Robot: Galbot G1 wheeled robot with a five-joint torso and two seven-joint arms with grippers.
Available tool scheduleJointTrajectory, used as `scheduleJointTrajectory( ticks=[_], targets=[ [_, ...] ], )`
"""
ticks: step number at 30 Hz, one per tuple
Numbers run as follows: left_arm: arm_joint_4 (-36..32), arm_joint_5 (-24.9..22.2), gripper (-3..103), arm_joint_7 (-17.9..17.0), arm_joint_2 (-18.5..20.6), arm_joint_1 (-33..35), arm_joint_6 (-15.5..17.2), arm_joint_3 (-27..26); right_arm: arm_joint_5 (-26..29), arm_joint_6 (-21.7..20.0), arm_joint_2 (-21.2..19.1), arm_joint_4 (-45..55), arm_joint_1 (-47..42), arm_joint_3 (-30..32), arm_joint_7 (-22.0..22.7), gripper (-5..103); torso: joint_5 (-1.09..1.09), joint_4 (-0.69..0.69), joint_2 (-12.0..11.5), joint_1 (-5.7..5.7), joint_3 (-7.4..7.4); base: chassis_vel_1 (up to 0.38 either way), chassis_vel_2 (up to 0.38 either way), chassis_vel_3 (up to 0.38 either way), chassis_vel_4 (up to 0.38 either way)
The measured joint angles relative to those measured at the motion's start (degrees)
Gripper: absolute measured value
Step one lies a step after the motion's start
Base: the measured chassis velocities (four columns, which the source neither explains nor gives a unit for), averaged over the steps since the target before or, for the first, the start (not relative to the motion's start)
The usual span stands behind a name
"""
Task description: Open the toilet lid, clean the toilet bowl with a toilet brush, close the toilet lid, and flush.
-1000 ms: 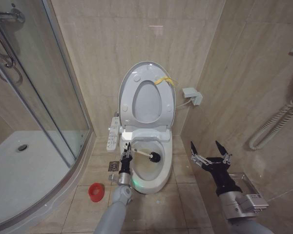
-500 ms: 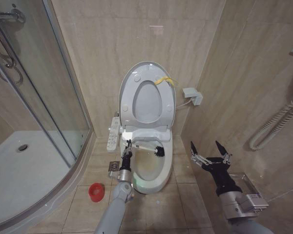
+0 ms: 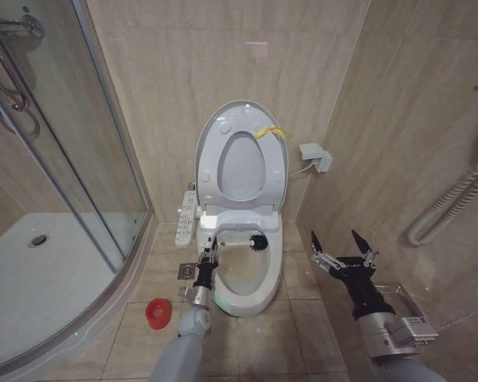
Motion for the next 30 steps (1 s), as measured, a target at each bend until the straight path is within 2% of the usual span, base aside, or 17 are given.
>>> scheduleJointTrajectory(
  ticks=[6,7,8,9,11,12,14,16,19,25,30],
  targets=[
    [-0.5,1.8,25,-0.9,0.0,0.0,-0.4,0.0,0.0,0.0,0.0,0.0,0.0,0.0,0.0,100,0.01,0.01,0.0,0.0,0.0,0.0,0.0,0.0,0.0],
    [-1.7,0.9,25,-0.3,0.0,0.4,-0.5,0.4,0.0,0.0,0.0,0.0,0.0,0.0,0.0,100,0.01,0.01,0.0,0.0,0.01,0.0,0.0,0.0,0.0],
    [-3.7,-1.8,25,0.7,0.0,1.0,-0.1,1.3,0.0,0.0,0.0,0.0,0.0,0.0,0.0,100,0.01,0.0,0.0,0.01,0.01,0.0,0.0,0.0,0.0],
    [-3.7,-1.8,25,0.7,0.0,1.0,-0.1,1.3,0.0,0.0,0.0,0.0,0.0,0.0,0.0,100,0.01,0.0,0.0,0.01,0.01,0.0,0.0,0.0,0.0],
    [-6.2,-6.0,21,1.9,0.0,1.5,1.0,2.3,0.0,0.0,0.0,0.0,0.0,0.0,0.0,100,0.01,-0.01,0.0,0.01,0.01,0.0,0.0,0.0,0.0],
    [-6.2,-6.0,21,1.9,0.0,1.5,1.0,2.3,0.0,0.0,0.0,0.0,0.0,0.0,0.0,100,0.01,-0.01,0.0,0.01,0.01,0.0,0.0,0.0,0.0],
    [-6.9,-10.1,21,3.4,0.4,1.5,2.4,3.5,0.0,0.0,0.0,0.0,0.0,0.0,0.0,100,0.01,0.01,0.0,0.01,0.01,0.0,0.0,0.0,0.0],
    [-6.9,-10.4,21,3.6,0.5,1.4,2.5,3.6,0.0,0.0,0.0,0.0,0.0,0.0,0.0,100,0.01,0.02,0.0,0.01,0.01,0.0,0.0,0.0,0.0],
    [-7.3,-13.9,21,4.5,0.6,1.1,4.4,4.9,0.0,0.0,0.0,0.0,0.0,0.0,0.0,100,0.03,0.06,0.0,0.01,0.01,0.0,0.0,0.0,0.0],
    [-7.1,-15.1,21,6.7,0.9,0.8,5.6,6.8,0.0,0.0,0.0,0.0,0.0,0.0,0.0,100,0.04,0.07,0.0,0.01,0.0,0.0,0.0,0.0,0.0],
    [-7.7,-16.5,21,9.6,3.2,1.0,7.3,10.8,0.0,0.0,0.0,0.0,0.0,0.0,0.0,100,0.02,0.05,0.0,0.0,-0.01,0.0,0.0,0.0,0.0]
  ],
)
